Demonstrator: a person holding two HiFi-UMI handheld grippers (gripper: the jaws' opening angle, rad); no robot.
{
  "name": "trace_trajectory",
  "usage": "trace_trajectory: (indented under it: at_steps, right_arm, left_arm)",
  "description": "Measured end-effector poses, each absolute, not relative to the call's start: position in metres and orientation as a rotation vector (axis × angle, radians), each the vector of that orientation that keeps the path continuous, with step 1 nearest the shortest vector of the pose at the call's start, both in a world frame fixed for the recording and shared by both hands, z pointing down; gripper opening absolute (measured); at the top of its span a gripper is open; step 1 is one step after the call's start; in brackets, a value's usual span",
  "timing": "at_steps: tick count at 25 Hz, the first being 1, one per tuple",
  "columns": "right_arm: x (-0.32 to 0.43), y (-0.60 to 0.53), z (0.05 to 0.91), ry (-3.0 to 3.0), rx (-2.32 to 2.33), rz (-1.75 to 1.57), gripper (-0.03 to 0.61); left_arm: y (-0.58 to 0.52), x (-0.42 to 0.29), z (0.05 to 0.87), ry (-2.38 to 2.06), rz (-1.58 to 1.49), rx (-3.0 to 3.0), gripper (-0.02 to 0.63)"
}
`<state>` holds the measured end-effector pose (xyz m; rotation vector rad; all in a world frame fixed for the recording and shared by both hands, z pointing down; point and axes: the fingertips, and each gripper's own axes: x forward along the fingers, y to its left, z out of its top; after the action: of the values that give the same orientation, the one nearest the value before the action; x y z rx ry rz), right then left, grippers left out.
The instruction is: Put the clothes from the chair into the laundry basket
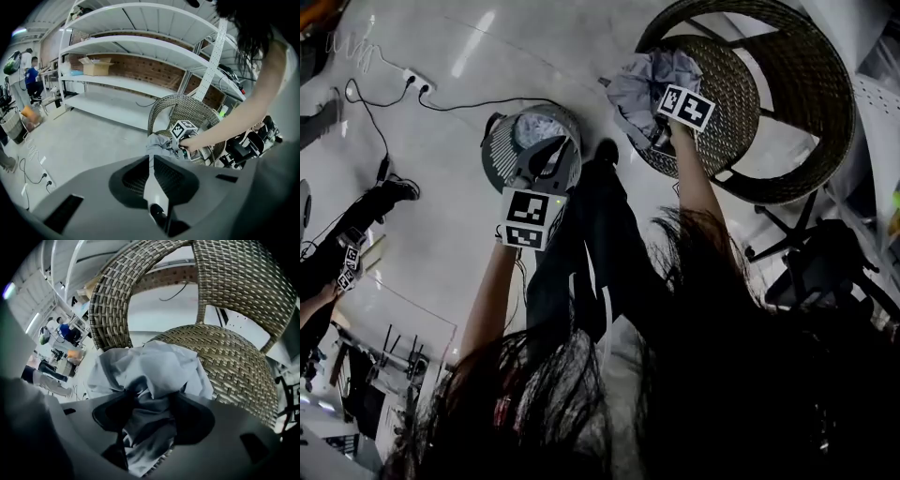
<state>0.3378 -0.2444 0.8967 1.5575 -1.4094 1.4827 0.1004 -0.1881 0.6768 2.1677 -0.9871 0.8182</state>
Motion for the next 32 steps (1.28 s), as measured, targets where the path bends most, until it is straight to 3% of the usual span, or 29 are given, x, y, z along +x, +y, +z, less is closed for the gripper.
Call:
trace_trajectory:
  at_steps: [2, 4, 7, 17, 32]
  right_arm:
    - [0.341, -0.243, 0.898, -1.396, 1.542, 1.457, 0.243]
    - [0.338, -0.242, 0.899, -1.394, 1.494, 1.439, 0.126]
    - [0.331, -0.235, 0.898, -1.395, 1.486, 1.519, 0.085]
    - [0.308, -0.198, 0.829, -1.575, 1.645, 1.882, 0.069]
    - [0.238, -0.151, 0.656, -1.848, 1.668, 1.863, 0.066]
  left_arm:
    - [-0.19, 0.098, 0.679, -0.999, 0.818, 2.157, 0.04]
    - [-0.192, 0.093, 0.68, -1.004, 0.818, 2.152, 0.04]
    - [-0.192, 0.086, 0.679, -1.007, 0.813, 2.154, 0.04]
    - [-0.165, 0.057, 0.65, -1.032, 0.771, 2.195, 0.04]
    - [-0.102, -0.026, 0.551, -1.131, 0.659, 2.327, 0.04]
